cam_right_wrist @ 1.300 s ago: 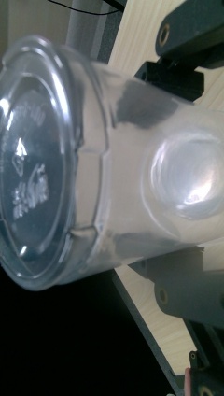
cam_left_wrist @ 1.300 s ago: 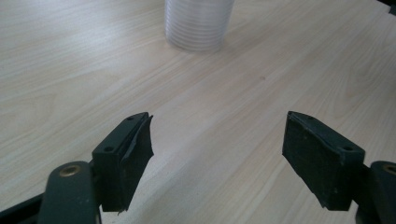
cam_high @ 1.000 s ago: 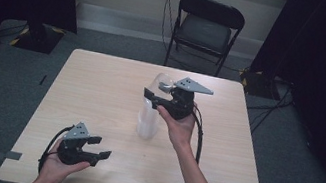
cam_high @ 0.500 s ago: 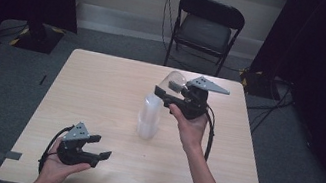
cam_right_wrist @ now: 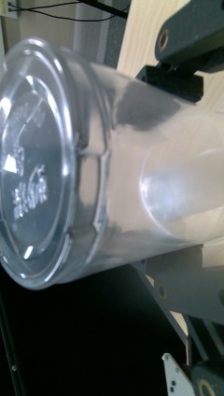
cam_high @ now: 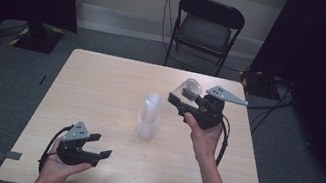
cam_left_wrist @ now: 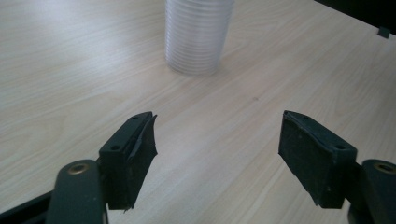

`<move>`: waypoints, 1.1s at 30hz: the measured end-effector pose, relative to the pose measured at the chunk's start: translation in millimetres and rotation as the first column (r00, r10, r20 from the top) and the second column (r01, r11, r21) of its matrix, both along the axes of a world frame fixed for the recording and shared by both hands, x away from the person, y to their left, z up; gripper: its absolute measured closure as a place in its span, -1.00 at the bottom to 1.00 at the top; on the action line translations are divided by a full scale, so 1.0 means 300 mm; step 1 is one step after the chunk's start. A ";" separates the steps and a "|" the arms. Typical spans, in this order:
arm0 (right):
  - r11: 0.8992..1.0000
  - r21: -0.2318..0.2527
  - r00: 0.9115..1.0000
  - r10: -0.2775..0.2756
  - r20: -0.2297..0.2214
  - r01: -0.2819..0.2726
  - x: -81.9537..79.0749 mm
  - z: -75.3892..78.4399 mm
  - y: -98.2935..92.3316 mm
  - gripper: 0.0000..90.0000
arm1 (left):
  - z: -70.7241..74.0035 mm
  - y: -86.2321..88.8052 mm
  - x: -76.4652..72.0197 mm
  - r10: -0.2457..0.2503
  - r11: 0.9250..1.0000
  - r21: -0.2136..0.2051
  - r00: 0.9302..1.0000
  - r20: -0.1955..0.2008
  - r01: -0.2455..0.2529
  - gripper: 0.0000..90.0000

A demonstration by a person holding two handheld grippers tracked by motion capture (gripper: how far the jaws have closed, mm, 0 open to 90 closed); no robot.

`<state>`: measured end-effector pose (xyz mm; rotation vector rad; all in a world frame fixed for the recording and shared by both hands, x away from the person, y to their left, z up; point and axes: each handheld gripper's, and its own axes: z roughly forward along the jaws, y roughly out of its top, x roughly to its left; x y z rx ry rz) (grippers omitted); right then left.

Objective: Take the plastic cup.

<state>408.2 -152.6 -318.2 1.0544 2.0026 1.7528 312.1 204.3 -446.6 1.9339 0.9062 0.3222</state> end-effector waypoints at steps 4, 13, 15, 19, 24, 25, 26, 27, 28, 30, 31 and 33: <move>1.000 -0.007 1.000 -0.011 -0.023 0.011 -0.017 -0.025 -0.028 -0.11 | 0.001 -0.002 0.003 -0.014 1.000 -0.005 1.000 0.003 0.014 -0.36; 1.000 -0.011 0.995 -0.029 -0.095 0.028 -0.049 -0.085 -0.059 -0.10 | 0.022 -0.017 0.011 -0.019 1.000 -0.008 1.000 0.015 0.019 -0.47; 0.999 -0.010 0.993 -0.040 -0.112 0.039 -0.065 -0.097 -0.064 -0.10 | 0.030 -0.015 0.013 -0.005 1.000 -0.012 1.000 0.019 0.005 -0.44; 0.999 -0.004 0.991 -0.040 -0.126 0.040 -0.078 -0.108 -0.069 -0.10 | 0.052 -0.016 0.022 -0.001 1.000 -0.008 0.999 0.042 0.001 -0.37; 0.999 0.005 0.988 -0.034 -0.150 0.035 -0.100 -0.122 -0.079 -0.10 | 0.110 -0.072 0.045 -0.053 0.999 0.013 0.995 0.083 0.052 -0.34; 0.999 0.010 0.987 -0.030 -0.155 0.032 -0.103 -0.127 -0.081 -0.10 | 0.120 -0.083 0.050 -0.061 0.998 0.009 0.994 0.087 0.061 -0.35; 1.000 0.014 0.987 -0.025 -0.161 0.028 -0.106 -0.132 -0.083 -0.10 | 0.129 -0.095 0.058 -0.076 0.997 0.008 0.993 0.093 0.076 -0.32; 0.999 0.016 0.986 -0.026 -0.166 0.029 -0.109 -0.137 -0.085 -0.10 | 0.133 -0.109 0.064 -0.085 0.996 0.000 0.992 0.093 0.086 -0.27; 0.999 0.018 0.985 -0.028 -0.168 0.031 -0.112 -0.141 -0.088 -0.10 | 0.135 -0.123 0.071 -0.091 0.996 -0.010 0.991 0.096 0.093 -0.25; 0.999 0.022 0.985 -0.027 -0.171 0.031 -0.114 -0.145 -0.090 -0.10 | 0.136 -0.137 0.077 -0.101 0.994 -0.022 0.990 0.098 0.103 -0.20; 0.999 0.023 0.984 -0.024 -0.179 0.028 -0.117 -0.150 -0.092 -0.10 | 0.135 -0.156 0.084 -0.113 0.993 -0.031 0.988 0.105 0.117 -0.11; 0.999 0.022 0.981 -0.021 -0.192 0.026 -0.124 -0.166 -0.095 -0.10 | 0.132 -0.182 0.092 -0.121 0.990 -0.058 0.987 0.110 0.128 0.00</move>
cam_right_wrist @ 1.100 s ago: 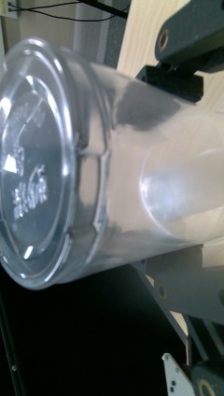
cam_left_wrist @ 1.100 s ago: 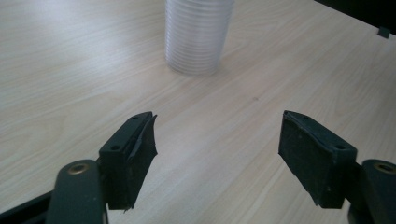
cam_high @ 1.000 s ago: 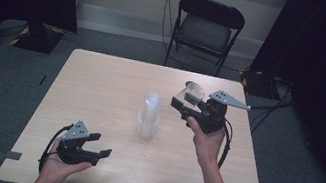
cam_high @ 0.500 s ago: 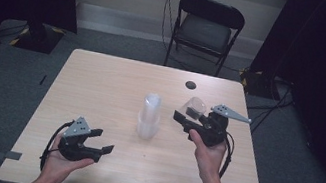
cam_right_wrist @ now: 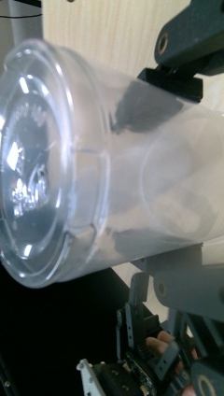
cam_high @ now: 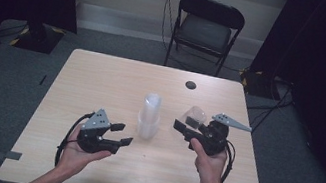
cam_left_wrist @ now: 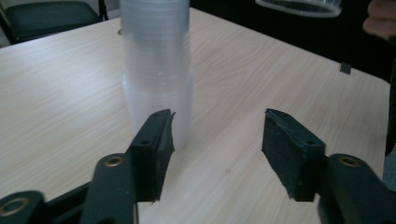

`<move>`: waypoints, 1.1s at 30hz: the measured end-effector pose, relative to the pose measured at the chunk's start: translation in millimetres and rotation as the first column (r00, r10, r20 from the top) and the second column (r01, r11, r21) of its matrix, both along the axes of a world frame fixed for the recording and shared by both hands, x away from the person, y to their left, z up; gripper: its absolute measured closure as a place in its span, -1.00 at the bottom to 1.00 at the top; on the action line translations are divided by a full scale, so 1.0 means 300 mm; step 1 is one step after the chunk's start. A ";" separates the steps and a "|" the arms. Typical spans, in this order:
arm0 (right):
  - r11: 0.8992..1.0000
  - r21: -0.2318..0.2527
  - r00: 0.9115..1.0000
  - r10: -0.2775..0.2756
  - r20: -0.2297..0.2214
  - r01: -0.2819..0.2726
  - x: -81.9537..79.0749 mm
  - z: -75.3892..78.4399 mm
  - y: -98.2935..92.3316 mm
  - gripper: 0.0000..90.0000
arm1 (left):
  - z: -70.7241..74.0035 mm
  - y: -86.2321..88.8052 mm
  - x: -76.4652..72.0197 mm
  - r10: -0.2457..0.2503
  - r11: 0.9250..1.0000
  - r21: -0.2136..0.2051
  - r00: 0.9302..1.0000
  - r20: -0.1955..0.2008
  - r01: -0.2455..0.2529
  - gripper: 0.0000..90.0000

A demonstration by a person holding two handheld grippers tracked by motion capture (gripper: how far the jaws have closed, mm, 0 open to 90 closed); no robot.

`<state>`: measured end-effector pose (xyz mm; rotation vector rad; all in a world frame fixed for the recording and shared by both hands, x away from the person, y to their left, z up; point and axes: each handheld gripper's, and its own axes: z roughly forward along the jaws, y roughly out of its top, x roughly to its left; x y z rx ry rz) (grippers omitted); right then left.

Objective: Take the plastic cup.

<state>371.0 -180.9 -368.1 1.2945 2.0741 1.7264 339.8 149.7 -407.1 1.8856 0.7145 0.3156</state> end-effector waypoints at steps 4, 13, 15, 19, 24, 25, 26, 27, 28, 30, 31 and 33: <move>1.000 0.021 0.999 0.018 -0.034 -0.018 -0.011 -0.045 -0.002 -0.11 | -0.008 -0.059 0.007 -0.030 0.999 -0.010 0.999 0.032 0.030 0.08; 0.998 0.033 0.993 0.054 -0.107 -0.050 -0.025 -0.129 0.038 -0.11 | -0.068 -0.114 0.010 -0.045 0.999 0.021 0.999 -0.004 0.045 0.03; 0.997 0.034 0.989 0.070 -0.127 -0.066 -0.026 -0.143 0.056 -0.11 | -0.074 -0.111 0.002 -0.060 0.998 0.019 0.998 0.009 0.060 0.03; 0.994 0.045 0.984 0.101 -0.143 -0.096 -0.033 -0.154 0.088 -0.11 | -0.075 -0.104 -0.014 -0.079 0.997 0.012 0.996 0.030 0.079 0.00; 0.988 0.094 0.976 0.140 -0.169 -0.126 -0.039 -0.161 0.108 -0.11 | -0.081 -0.102 -0.030 -0.076 0.997 0.010 0.996 0.052 0.076 0.19; 0.984 0.112 0.971 0.155 -0.183 -0.136 -0.041 -0.163 0.115 -0.11 | -0.082 -0.103 -0.043 -0.052 0.999 0.004 0.995 0.081 0.052 0.17; 0.984 0.112 0.971 0.155 -0.183 -0.136 -0.041 -0.163 0.115 -0.11 | -0.082 -0.103 -0.043 -0.052 0.999 0.004 0.995 0.081 0.052 0.19; 0.980 0.132 0.967 0.171 -0.191 -0.147 -0.043 -0.167 0.123 -0.11 | -0.082 -0.110 -0.049 -0.055 0.998 0.009 0.994 0.089 0.055 0.20; 0.978 0.143 0.963 0.182 -0.198 -0.155 -0.044 -0.168 0.127 -0.11 | -0.082 -0.110 -0.049 -0.055 0.998 0.009 0.994 0.089 0.055 0.22; 0.975 0.158 0.961 0.188 -0.204 -0.158 -0.045 -0.169 0.130 -0.11 | -0.084 -0.117 -0.055 -0.064 0.998 0.011 0.993 0.100 0.063 0.28; 0.971 0.177 0.955 0.200 -0.218 -0.163 -0.046 -0.170 0.136 -0.11 | -0.084 -0.122 -0.059 -0.070 0.998 0.007 0.992 0.109 0.070 0.31; 0.963 0.206 0.947 0.219 -0.234 -0.172 -0.045 -0.173 0.140 -0.11 | -0.084 -0.125 -0.064 -0.070 0.997 0.001 0.990 0.122 0.071 0.39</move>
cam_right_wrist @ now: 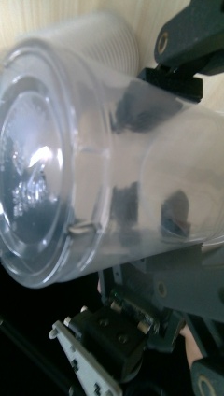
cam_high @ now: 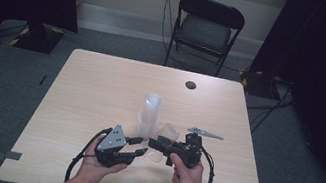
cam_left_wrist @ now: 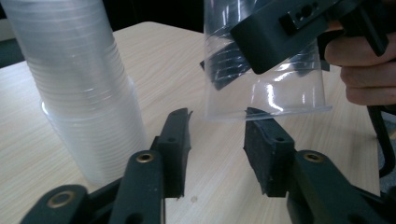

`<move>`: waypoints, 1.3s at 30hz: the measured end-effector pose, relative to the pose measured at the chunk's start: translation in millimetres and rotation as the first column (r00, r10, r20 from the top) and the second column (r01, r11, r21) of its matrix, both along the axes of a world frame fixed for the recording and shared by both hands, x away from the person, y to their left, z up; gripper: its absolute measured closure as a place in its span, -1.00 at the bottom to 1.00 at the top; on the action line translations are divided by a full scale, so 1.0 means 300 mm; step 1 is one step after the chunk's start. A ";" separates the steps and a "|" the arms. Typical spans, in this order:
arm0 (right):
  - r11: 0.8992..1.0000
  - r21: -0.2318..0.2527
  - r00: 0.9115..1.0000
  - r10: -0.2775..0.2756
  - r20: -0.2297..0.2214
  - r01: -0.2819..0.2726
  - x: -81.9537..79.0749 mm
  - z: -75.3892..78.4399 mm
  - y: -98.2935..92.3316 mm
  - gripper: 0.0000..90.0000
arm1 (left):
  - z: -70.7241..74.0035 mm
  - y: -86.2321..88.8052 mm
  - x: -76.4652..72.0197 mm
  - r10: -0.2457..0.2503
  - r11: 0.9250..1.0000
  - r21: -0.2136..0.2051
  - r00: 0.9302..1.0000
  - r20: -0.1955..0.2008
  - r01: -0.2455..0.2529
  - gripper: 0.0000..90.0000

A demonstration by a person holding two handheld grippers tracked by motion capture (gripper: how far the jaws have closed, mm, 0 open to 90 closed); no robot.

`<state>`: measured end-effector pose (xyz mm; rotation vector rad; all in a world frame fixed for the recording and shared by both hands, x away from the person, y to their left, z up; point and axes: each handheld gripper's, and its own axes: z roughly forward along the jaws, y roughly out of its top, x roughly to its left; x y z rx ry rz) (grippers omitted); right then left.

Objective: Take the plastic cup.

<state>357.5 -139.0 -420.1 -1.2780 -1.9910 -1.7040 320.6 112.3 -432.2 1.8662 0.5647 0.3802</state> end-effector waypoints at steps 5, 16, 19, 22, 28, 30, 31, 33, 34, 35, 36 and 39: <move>0.999 0.040 0.999 0.013 -0.036 -0.011 -0.002 0.000 0.008 -0.11 | -0.003 -0.004 -0.007 0.003 1.000 -0.012 1.000 0.013 -0.003 0.46; 0.994 0.106 0.996 0.030 -0.084 -0.021 -0.015 0.010 0.031 -0.10 | 0.002 -0.012 -0.023 0.078 0.996 -0.050 0.994 0.077 -0.074 0.53; 0.994 0.110 0.995 0.036 -0.091 -0.025 -0.016 0.009 0.037 -0.10 | 0.003 -0.016 -0.030 0.088 0.995 -0.055 0.991 0.104 -0.083 0.55; 0.993 0.119 0.994 0.040 -0.104 -0.027 -0.016 0.004 0.046 -0.09 | -0.001 -0.022 -0.032 0.099 0.994 -0.053 0.988 0.117 -0.094 0.56; 0.993 0.119 0.992 0.044 -0.118 -0.030 -0.019 0.003 0.059 -0.09 | -0.004 -0.029 -0.032 0.107 0.993 -0.058 0.986 0.128 -0.100 0.56; 0.992 0.124 0.991 0.044 -0.123 -0.029 -0.018 0.000 0.061 -0.09 | -0.005 -0.029 -0.030 0.113 0.993 -0.057 0.985 0.128 -0.106 0.51; 0.992 0.124 0.991 0.044 -0.123 -0.029 -0.018 0.000 0.061 -0.09 | -0.005 -0.029 -0.030 0.113 0.993 -0.057 0.985 0.128 -0.106 0.50; 0.992 0.124 0.990 0.044 -0.133 -0.027 -0.017 -0.004 0.063 -0.10 | -0.007 -0.029 -0.031 0.114 0.992 -0.060 0.985 0.129 -0.107 0.54; 0.992 0.126 0.990 0.044 -0.135 -0.027 -0.016 -0.006 0.063 -0.10 | -0.005 -0.031 -0.034 0.119 0.992 -0.060 0.984 0.136 -0.111 0.57; 0.992 0.126 0.990 0.044 -0.135 -0.027 -0.016 -0.006 0.063 -0.10 | -0.005 -0.031 -0.034 0.119 0.992 -0.060 0.984 0.136 -0.111 0.59; 0.991 0.132 0.989 0.049 -0.141 -0.030 -0.015 -0.008 0.063 -0.10 | -0.003 -0.030 -0.035 0.121 0.992 -0.060 0.982 0.142 -0.114 0.59; 0.989 0.142 0.986 0.063 -0.156 -0.041 -0.015 -0.012 0.064 -0.15 | 0.000 -0.022 -0.033 0.123 0.991 -0.062 0.983 0.139 -0.115 0.73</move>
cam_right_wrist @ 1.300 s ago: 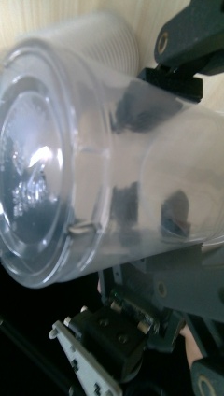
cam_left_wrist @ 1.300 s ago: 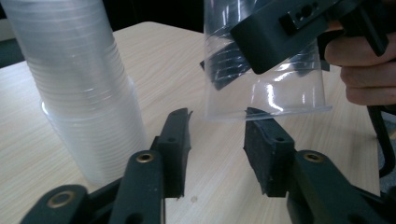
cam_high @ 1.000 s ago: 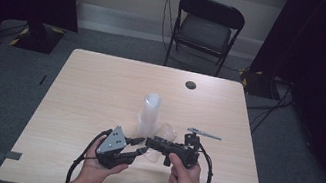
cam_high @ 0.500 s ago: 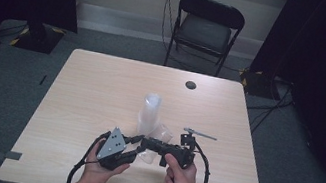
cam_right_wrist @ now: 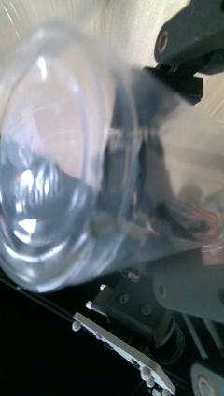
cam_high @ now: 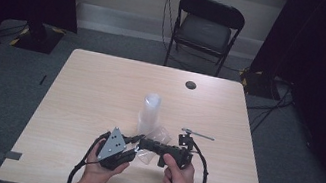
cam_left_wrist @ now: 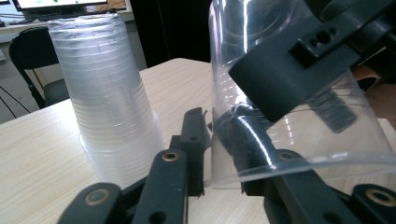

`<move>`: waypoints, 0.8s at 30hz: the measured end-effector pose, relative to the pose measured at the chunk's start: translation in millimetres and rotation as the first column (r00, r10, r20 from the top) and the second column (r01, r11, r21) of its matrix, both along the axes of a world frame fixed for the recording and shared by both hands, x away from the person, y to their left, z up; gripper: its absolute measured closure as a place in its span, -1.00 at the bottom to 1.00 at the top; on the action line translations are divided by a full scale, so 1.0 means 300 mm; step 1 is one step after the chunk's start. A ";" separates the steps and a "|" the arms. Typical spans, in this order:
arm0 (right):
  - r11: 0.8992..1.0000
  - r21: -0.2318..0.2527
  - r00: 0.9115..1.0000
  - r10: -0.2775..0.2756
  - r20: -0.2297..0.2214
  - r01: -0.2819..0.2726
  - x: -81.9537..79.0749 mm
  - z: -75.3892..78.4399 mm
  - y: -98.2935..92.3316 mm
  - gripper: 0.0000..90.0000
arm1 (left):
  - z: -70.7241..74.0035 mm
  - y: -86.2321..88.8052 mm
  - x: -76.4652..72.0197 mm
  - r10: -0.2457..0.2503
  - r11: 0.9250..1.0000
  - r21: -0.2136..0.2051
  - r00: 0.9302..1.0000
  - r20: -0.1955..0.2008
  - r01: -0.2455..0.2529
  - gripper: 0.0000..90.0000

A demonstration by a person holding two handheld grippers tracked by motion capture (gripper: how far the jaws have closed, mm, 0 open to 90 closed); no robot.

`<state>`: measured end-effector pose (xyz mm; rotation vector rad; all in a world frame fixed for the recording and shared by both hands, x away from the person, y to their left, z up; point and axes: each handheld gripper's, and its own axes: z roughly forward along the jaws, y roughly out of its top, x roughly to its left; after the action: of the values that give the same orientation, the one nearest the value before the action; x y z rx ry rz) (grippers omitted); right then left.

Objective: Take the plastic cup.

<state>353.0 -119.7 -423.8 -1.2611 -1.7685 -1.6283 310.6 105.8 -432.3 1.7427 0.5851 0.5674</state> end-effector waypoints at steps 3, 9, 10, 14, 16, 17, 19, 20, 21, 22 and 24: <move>1.000 -0.006 1.000 0.003 0.016 -0.003 -0.004 -0.002 0.007 -0.26 | 0.001 0.002 0.000 -0.006 1.000 0.004 1.000 -0.001 0.006 0.77; 0.999 -0.038 0.998 -0.016 0.065 0.018 -0.006 0.008 0.003 -0.41 | 0.002 0.001 0.000 -0.020 1.000 0.001 1.000 -0.004 0.020 0.86; 0.999 -0.045 0.997 -0.018 0.074 0.022 -0.006 0.009 0.001 -0.45 | 0.003 0.001 0.000 -0.022 1.000 0.008 1.000 -0.007 0.022 0.86; 0.998 -0.059 0.996 -0.019 0.089 0.025 -0.008 0.012 0.002 -0.48 | 0.005 0.004 0.001 -0.030 1.000 0.005 0.999 -0.020 0.030 0.88; 0.998 -0.064 0.995 -0.019 0.093 0.025 -0.011 0.015 0.003 -0.50 | 0.006 0.004 0.003 -0.039 0.999 -0.001 0.999 -0.024 0.039 0.90; 0.998 -0.061 0.995 -0.021 0.095 0.027 -0.012 0.018 0.003 -0.50 | 0.006 0.004 0.003 -0.039 0.999 -0.001 0.999 -0.024 0.039 0.90; 0.998 -0.063 0.995 -0.018 0.098 0.025 -0.012 0.019 0.001 -0.52 | 0.010 0.005 0.002 -0.040 0.999 0.005 0.999 -0.016 0.040 0.91; 0.998 -0.060 0.995 -0.018 0.096 0.024 -0.012 0.019 0.001 -0.52 | 0.010 0.006 0.004 -0.042 0.999 0.003 0.999 -0.018 0.042 0.91; 0.998 -0.058 0.995 -0.017 0.099 0.023 -0.012 0.019 0.000 -0.52 | 0.009 0.006 0.005 -0.044 0.999 0.000 0.999 -0.020 0.044 0.91; 0.998 -0.058 0.995 -0.017 0.099 0.023 -0.012 0.019 0.000 -0.52 | 0.009 0.006 0.005 -0.044 0.999 0.000 0.999 -0.020 0.044 0.91; 0.998 -0.056 0.996 -0.017 0.093 0.023 -0.013 0.019 0.000 -0.56 | 0.009 0.011 0.011 -0.032 0.999 -0.006 0.999 -0.027 0.032 0.92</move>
<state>349.2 -119.6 -418.1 -1.2510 -1.8755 -1.6832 313.9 109.1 -429.6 1.7534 0.5767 0.5200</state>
